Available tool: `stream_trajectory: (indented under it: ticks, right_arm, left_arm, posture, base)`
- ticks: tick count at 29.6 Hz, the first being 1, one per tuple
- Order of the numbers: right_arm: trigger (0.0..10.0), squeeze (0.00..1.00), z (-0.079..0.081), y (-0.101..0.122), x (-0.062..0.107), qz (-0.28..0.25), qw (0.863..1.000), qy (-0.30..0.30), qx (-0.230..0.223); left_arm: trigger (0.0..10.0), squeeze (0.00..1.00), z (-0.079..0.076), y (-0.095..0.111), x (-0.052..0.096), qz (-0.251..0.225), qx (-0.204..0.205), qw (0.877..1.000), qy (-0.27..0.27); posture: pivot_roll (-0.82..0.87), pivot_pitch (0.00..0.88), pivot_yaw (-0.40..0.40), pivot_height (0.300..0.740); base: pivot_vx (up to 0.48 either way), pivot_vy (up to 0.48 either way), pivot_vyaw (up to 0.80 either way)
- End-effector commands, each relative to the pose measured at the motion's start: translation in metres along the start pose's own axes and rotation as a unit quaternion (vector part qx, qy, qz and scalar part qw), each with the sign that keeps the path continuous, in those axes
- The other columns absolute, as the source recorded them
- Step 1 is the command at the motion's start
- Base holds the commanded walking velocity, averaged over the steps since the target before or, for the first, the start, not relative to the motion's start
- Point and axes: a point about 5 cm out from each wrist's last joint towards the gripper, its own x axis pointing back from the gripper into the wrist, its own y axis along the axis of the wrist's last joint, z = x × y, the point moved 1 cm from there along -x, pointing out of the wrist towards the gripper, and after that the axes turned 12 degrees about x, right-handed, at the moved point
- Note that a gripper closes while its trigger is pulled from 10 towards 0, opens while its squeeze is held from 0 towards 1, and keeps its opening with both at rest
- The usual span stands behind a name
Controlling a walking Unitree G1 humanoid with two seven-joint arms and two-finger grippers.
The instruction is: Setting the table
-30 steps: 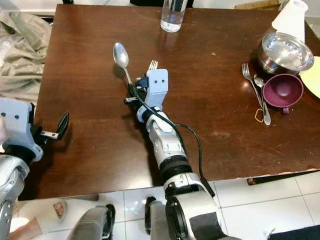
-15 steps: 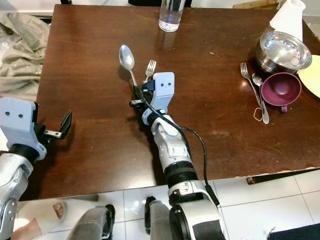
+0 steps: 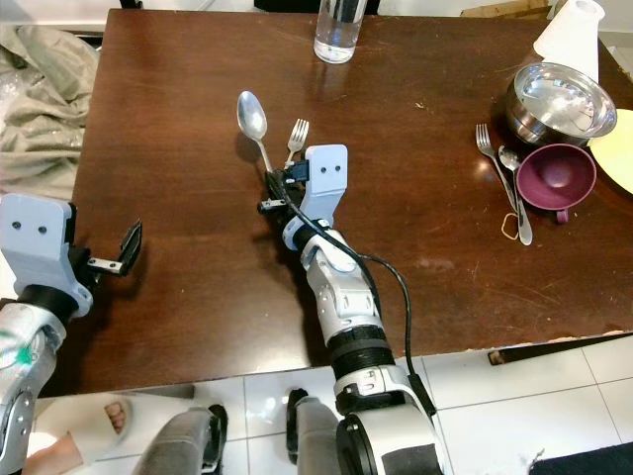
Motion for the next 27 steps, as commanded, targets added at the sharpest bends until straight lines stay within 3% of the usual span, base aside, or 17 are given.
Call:
stream_trajectory:
  ticks: [1,27]
  right_arm:
    - [10.0,0.0,0.0012,-0.0052,0.0036,0.011,1.0,0.0,-0.002]
    - [10.0,0.0,0.0007,-0.0075,0.0048,0.024,1.0,-0.001,0.006]
  left_arm:
    - [10.0,0.0,0.0001,-0.005,0.0,0.008,-0.003,1.0,0.0]
    - [10.0,0.0,-0.0007,-0.0047,-0.0022,0.004,-0.005,1.0,-0.001]
  posture:
    - [0.04,0.144,0.02,0.74]
    - [0.04,0.131,0.019,0.74]
  base:
    - [0.0,0.0,0.0]
    - [0.0,0.0,0.0]
